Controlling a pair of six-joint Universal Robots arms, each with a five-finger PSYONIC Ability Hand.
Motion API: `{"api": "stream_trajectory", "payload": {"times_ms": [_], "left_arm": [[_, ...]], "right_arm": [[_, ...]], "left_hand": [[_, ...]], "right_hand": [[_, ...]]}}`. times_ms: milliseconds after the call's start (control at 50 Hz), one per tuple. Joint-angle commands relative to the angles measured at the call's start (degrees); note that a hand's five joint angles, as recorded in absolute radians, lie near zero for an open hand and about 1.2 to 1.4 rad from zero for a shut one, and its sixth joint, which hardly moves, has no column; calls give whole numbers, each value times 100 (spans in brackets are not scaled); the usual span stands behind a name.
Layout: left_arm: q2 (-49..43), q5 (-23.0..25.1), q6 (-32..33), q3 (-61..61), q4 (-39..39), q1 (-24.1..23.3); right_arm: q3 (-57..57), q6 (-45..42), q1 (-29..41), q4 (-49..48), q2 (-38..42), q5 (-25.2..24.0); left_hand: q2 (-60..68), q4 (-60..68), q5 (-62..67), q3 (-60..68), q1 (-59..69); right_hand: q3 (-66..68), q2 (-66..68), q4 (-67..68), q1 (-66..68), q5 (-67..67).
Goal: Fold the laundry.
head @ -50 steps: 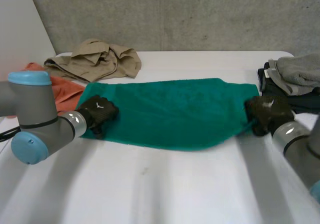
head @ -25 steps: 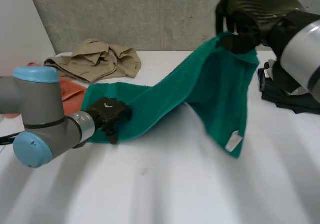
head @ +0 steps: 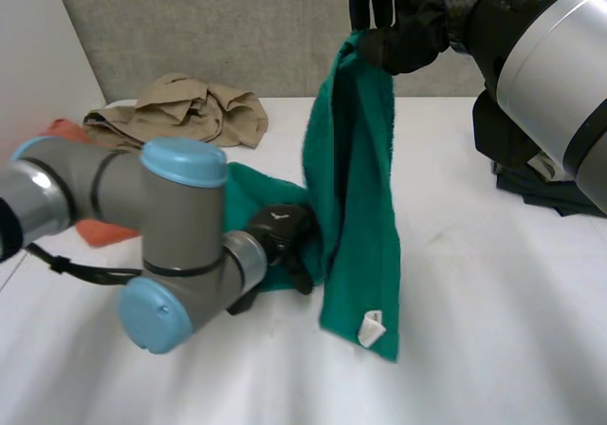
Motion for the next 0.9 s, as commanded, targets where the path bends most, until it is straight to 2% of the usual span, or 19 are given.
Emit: {"api": "stream_trajectory", "payload": {"times_ms": [20, 40, 100, 180, 260, 320, 360, 380, 400, 460, 480, 520, 640, 740, 900], "left_arm": [[-162, -371, -798, 387, -69, -502], [-179, -494, -895, 466, -60, -537], [-153, -705, -922, 511, -34, -476], [22, -882, -808, 450, -51, -108], [460, -716, -195, 38, -43, 594], [707, -531, 254, -261, -25, 938], [945, -303, 808, -578, 1, 1219], [998, -232, 992, -666, 10, 1299], [1085, -92, 1377, -884, -7, 1430], [1191, 49, 1976, -1228, 19, 1571], [1244, 128, 2344, -1464, 45, 1624], [1271, 164, 2663, -1703, 115, 1625], [1183, -46, 3497, -2344, 887, 1467], [1025, -424, 3754, -2407, 1293, 1282], [744, -627, 3763, -2249, 1372, 1106]], "right_arm": [[105, 84, 78, 21, -20, 18], [158, 84, 61, 3, -29, 9], [281, 75, -27, -14, -38, -8], [615, -74, -378, -14, -29, -113], [1281, -503, -1123, -111, 15, -411], [1581, -750, -1573, -269, 102, -544], [1819, -952, -1977, -506, 304, -693], [1881, -1014, -2092, -541, 392, -737], [2029, -1145, -2276, -629, 567, -825], [2311, -1313, -2426, -709, 779, -940], [2495, -1418, -2505, -752, 910, -975], [2663, -1515, -2567, -814, 1025, -993], [3181, -1604, -2725, -1366, 1219, -1010], [3445, -1568, -2734, -1658, 1184, -1010], [3727, -1595, -2655, -1790, 1157, -1010]], "left_hand": [[3746, 3772, 3746, 3724, 3691], [5272, 5297, 5272, 5249, 5216], [5287, 5313, 5287, 5264, 5232], [5287, 5313, 5287, 5264, 5232], [5287, 5313, 5287, 5264, 5232], [5287, 5313, 5287, 5264, 5232], [5287, 5313, 5287, 5264, 5232], [5123, 5148, 5122, 5100, 5067], [3739, 3764, 3738, 3716, 3683], [2165, 2191, 2165, 2142, 2110], [1228, 1253, 1228, 1205, 1172], [632, 658, 632, 609, 577], [394, 420, 394, 371, 339], [361, 386, 360, 338, 305], [277, 302, 276, 254, 221]], "right_hand": [[1206, 1304, 1165, 1632, 1240], [1206, 1304, 1165, 1632, 1240], [1206, 1304, 1165, 1632, 1240], [1206, 1304, 1165, 1632, 1240], [1206, 1304, 1165, 1632, 1240], [1206, 1304, 1165, 1632, 1240], [1206, 1304, 1165, 1632, 1240], [1206, 1304, 1165, 1632, 1240], [1206, 1304, 1165, 1632, 1240], [1206, 1304, 1165, 1632, 1240], [1206, 1304, 1165, 1632, 1240], [1206, 1304, 1165, 1632, 1240], [1206, 1304, 1165, 1632, 1240], [1206, 1304, 1165, 1632, 1240], [1206, 1304, 1165, 1632, 1240]]}}
